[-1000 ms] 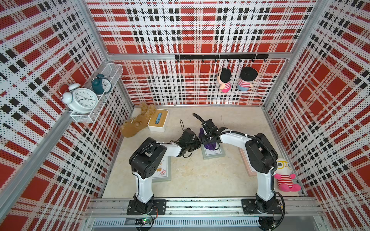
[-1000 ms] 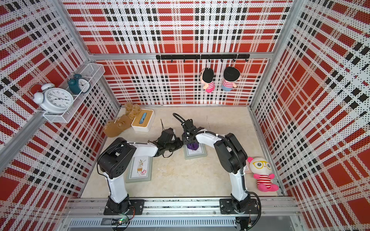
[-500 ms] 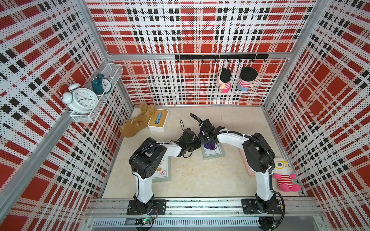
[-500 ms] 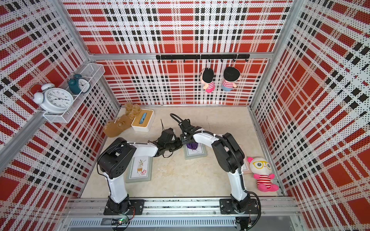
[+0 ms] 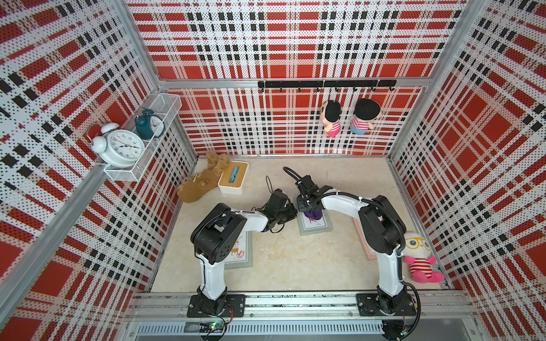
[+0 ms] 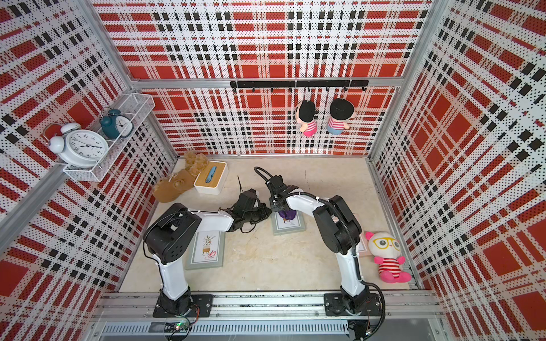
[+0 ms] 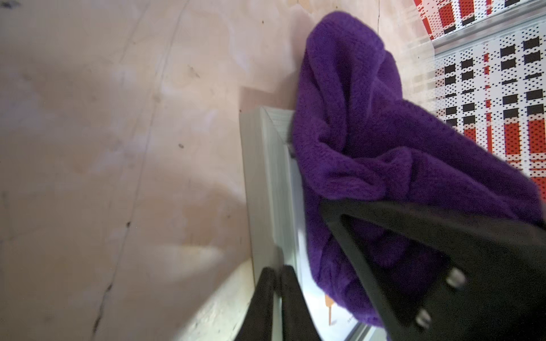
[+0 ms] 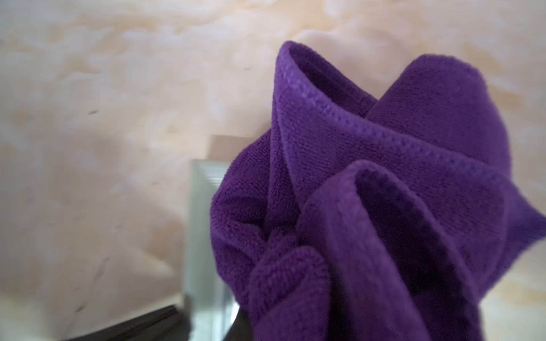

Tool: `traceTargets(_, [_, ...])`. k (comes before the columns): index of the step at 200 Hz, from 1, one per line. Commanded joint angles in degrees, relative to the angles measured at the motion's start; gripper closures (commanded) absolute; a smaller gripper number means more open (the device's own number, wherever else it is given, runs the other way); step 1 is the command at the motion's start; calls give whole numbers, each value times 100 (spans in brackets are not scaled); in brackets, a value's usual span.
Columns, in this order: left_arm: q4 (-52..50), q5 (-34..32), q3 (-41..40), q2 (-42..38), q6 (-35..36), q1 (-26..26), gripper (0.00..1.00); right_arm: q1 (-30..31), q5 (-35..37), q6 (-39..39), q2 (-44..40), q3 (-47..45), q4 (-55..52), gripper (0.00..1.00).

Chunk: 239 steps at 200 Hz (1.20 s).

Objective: Wipe the picture frame with a cloth
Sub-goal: Wipe the dirt from the picture frame.

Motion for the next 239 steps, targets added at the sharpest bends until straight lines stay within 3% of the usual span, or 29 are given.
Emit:
traceTargets(1, [-1009,-74,-304,297,8,-102,90,1,-618,147,317,-84,-133,100])
traceTargets(37, [-1000,-73,-305,292,16,-116,90,-487,644,-84,-1,-521,-590,100])
traceTargets(65, [-973,-75,-296,328,-4,-125,90,-47,-362,-375,-225,-756,-387,100])
traceTargets(94, [-938,-83,-286,333,-55,-125,90,357,-930,-316,-290,-879,-290,100])
traceTargets(140, [-922,-87,-353,306,-37,-132,90,-183,1256,-280,-373,-1146,-1035,100])
traceTargets(173, [-877,-83,-385,314,-63,-125,90,179,440,-246,-459,-1222,-711,100])
traceTargets(199, [-877,-61,-369,326,-50,-129,90,363,-791,-187,-547,-1236,-115,100])
traceTargets(215, [-885,-57,-380,326,-43,-133,90,209,-700,-184,-545,-1194,-81,100])
traceTargets(239, [-881,-53,-386,320,-28,-135,90,-429,22,-69,-389,-1059,-434,100])
